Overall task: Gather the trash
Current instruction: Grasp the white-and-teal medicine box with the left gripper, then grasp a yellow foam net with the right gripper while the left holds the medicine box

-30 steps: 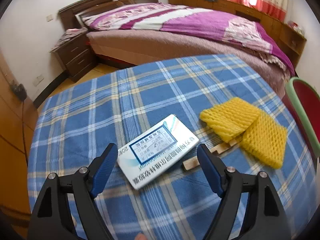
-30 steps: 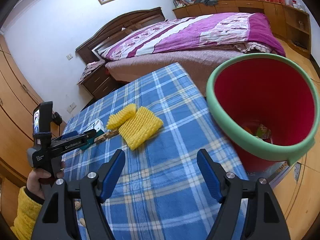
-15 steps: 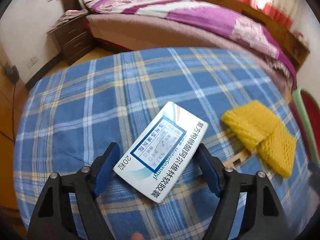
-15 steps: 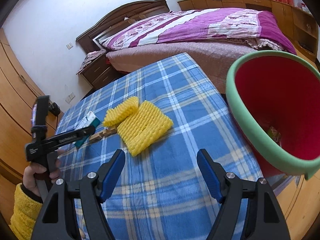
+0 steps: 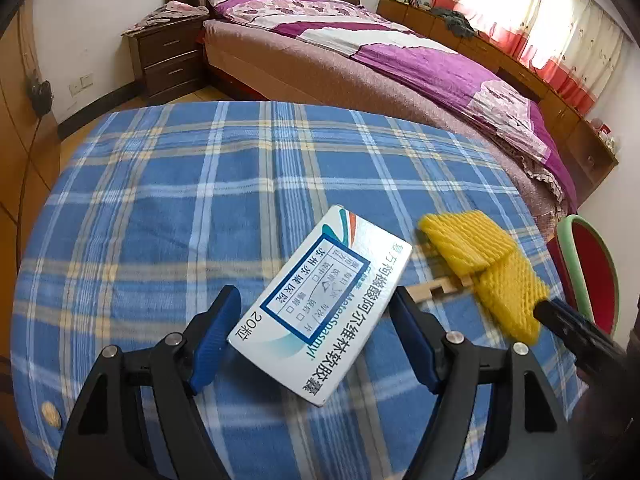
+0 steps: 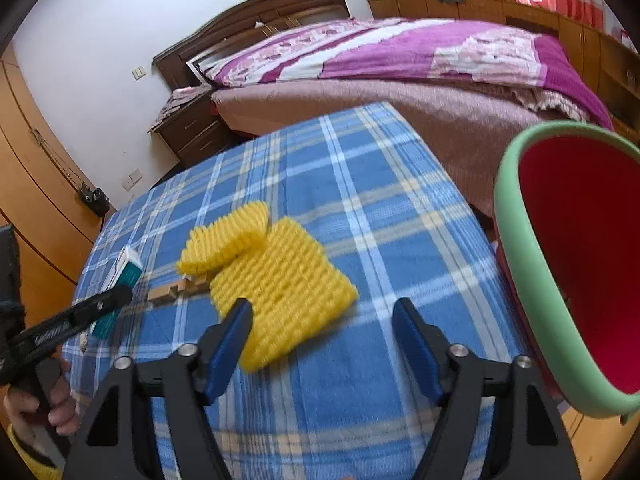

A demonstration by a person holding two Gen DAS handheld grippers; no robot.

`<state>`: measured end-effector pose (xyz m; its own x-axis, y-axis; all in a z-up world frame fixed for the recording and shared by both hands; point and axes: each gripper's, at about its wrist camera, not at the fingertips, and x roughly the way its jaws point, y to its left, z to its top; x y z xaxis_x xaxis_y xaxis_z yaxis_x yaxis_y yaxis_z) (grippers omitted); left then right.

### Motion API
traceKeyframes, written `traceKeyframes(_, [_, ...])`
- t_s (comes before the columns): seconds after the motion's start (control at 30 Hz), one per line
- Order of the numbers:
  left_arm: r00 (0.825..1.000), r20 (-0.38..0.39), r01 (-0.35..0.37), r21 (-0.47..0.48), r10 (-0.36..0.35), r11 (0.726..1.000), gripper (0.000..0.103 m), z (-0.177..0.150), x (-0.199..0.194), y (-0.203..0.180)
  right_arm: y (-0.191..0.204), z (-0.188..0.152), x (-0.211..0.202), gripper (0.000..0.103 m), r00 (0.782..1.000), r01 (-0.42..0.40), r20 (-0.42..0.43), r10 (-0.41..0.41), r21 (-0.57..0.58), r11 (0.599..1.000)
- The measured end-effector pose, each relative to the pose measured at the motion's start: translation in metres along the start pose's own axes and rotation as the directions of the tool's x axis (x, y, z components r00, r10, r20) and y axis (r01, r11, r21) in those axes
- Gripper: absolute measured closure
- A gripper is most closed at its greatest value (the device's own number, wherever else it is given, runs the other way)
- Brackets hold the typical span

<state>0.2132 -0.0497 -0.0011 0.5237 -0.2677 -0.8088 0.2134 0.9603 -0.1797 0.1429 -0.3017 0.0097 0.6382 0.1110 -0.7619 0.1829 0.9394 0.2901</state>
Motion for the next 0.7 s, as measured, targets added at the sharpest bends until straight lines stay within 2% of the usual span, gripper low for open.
traceKeyframes(0.07, [1.000, 0.008, 0.000, -0.004, 0.000, 1.000, 0.027, -0.004, -0.005, -0.002, 0.003, 0.000, 0.002, 0.046, 1.000, -0.007, 0.000, 0.007, -0.005, 1.000])
traceKeyframes(0.13, [1.000, 0.015, 0.006, -0.010, -0.006, 1.000, 0.027, -0.008, -0.009, -0.004, 0.006, -0.001, 0.003, 0.070, 1.000, -0.016, -0.008, 0.016, -0.018, 1.000])
traceKeyframes(0.23, [1.000, 0.019, 0.020, -0.018, -0.019, 1.000, 0.027, -0.013, -0.016, -0.007, 0.007, -0.005, 0.002, 0.088, 0.999, -0.048, -0.015, 0.047, -0.016, 0.999])
traceKeyframes(0.4, [0.999, 0.042, 0.010, 0.003, -0.010, 1.000, 0.027, -0.024, -0.030, -0.016, 0.009, -0.014, -0.014, 0.091, 0.997, -0.074, 0.017, 0.074, -0.009, 0.997])
traceKeyframes(0.7, [0.997, 0.058, 0.050, 0.005, -0.050, 0.999, 0.027, -0.042, -0.051, -0.032, 0.001, -0.026, -0.072, 0.091, 0.984, -0.114, 0.140, 0.107, 0.041, 0.993])
